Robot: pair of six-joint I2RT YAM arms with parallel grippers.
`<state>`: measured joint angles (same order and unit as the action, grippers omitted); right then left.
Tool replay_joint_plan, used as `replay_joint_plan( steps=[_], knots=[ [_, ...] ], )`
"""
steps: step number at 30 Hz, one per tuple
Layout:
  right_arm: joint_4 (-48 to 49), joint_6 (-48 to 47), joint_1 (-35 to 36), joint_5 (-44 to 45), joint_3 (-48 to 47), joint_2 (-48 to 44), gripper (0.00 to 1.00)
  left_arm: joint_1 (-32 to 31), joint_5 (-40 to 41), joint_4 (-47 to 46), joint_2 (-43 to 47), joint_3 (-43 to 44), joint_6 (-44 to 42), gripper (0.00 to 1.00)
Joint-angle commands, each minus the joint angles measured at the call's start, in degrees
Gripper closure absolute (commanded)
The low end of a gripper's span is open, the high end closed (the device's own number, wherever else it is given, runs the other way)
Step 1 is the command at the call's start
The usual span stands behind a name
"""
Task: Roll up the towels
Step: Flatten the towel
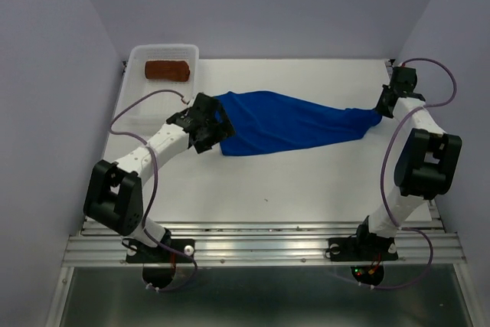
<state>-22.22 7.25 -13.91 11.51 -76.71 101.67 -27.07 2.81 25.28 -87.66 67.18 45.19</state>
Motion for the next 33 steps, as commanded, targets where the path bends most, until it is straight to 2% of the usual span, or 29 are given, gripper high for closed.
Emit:
replay_joint_plan(
  steps=[1,3,11,13,14,18,23,27,33],
  knots=[
    [2.62,1.54,-0.5,-0.61,0.42,-1.56,0.98,-0.53,-2.45,-6.72,3.1,-11.35,5.61,0.01],
    [2.7,1.63,-0.5,-1.05,0.5,-1.56,0.98,-0.7,-5.34,-8.22,2.58,-12.42,6.23,0.01],
    [3.15,1.63,-0.5,-2.81,1.74,-2.0,0.98,-1.06,-3.95,-11.21,-6.03,-10.75,7.02,0.12],
    [3.15,1.63,-0.5,-2.63,2.0,-2.09,0.98,-1.05,-4.12,-12.0,-7.52,-10.4,7.37,0.21],
    [3.15,1.63,-0.5,-2.28,2.09,-2.17,0.98,-1.06,-4.13,-12.01,-8.05,-10.4,7.54,0.21],
    [3.15,1.63,-0.5,-1.84,2.26,-2.44,0.98,-0.97,-3.43,-12.01,-10.69,-10.05,6.93,0.31],
    [3.06,1.72,-0.5,-1.76,2.53,-2.61,0.98,-0.97,-4.21,-11.56,-13.33,-8.9,6.14,0.6],
    [3.06,1.81,-0.5,-1.31,2.79,-3.05,0.98,-0.97,-4.84,-12.71,-11.58,-10.22,6.31,1.0],
    [2.71,2.51,-0.5,-2.01,2.35,-4.54,0.98,-0.79,-3.43,-11.74,-8.42,-6.72,4.21,1.0]
  ],
)
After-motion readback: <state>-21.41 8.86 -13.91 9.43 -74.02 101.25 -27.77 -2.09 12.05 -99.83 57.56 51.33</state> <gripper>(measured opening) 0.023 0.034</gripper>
